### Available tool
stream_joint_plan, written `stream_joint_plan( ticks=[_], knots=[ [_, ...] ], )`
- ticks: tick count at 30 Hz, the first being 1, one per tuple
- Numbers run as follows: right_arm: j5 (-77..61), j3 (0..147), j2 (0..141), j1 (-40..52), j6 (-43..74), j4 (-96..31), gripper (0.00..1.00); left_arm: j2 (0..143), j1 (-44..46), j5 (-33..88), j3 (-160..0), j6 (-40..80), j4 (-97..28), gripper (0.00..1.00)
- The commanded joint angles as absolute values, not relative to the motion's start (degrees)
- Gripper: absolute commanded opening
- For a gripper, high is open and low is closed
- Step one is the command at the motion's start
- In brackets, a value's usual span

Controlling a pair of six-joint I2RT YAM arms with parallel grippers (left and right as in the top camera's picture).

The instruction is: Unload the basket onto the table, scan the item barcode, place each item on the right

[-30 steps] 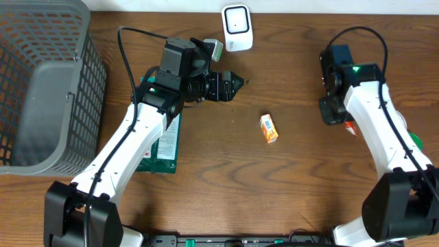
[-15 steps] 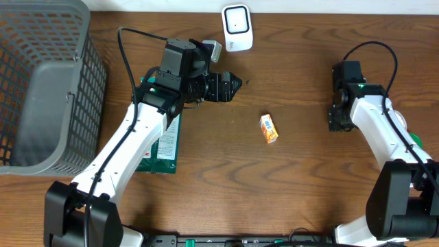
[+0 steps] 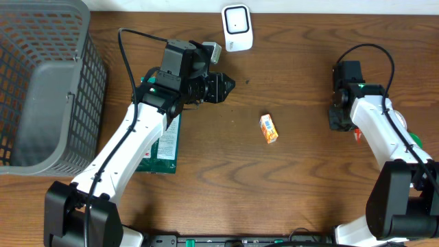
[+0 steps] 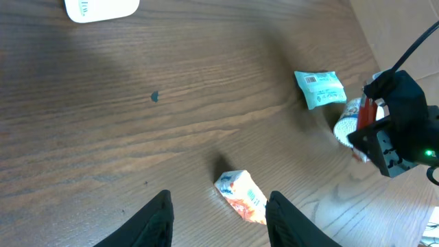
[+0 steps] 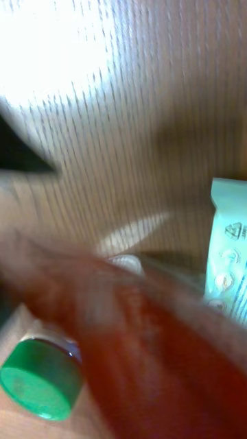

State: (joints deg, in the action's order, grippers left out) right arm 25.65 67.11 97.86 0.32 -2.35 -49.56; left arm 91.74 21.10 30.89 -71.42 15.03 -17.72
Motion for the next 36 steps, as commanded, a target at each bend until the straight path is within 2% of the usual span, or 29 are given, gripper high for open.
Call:
stream_joint_plan(
  ticks=[1,2,3,11,16,21,25,28,36],
  knots=[
    [22.59,67.22,97.08,-0.45,-4.19,-49.71,0.83,91.96,21.02,30.39,-72.23,14.7,-17.8,0.45],
    [20.71,67.22,97.08,-0.45,-5.56,-50.13,0.09,91.96,21.1,30.46,-72.23,14.7,-17.85,0.45],
    [18.72,67.22,97.08,-0.45,-6.59,-50.15,0.01,91.96,21.23,30.68,-72.23,14.7,-17.82,0.46],
    [-13.32,71.88,97.03,-1.39,-18.0,-56.88,0.01,91.96,21.61,40.75,-72.23,14.68,-15.77,0.46],
    [-37.89,81.54,96.95,-4.73,-28.73,-69.69,0.01,91.96,21.61,51.16,-72.23,14.68,-10.33,0.58],
    [-59.02,84.49,96.97,-7.53,-36.67,-75.85,0.01,91.96,22.22,56.16,-72.23,14.68,-6.26,0.71],
    [-65.63,84.42,96.97,-7.18,-43.72,-79.83,0.01,92.14,24.4,56.14,-72.23,14.66,-5.56,0.77],
    [-70.08,84.42,96.97,-6.57,-48.47,-82.5,0.01,92.51,26.59,56.14,-72.23,14.66,-3.68,0.78],
    [-71.05,84.42,96.97,-3.07,-48.84,-84.23,0.01,92.95,30.06,55.9,-72.23,14.68,3.11,0.78]
  ],
)
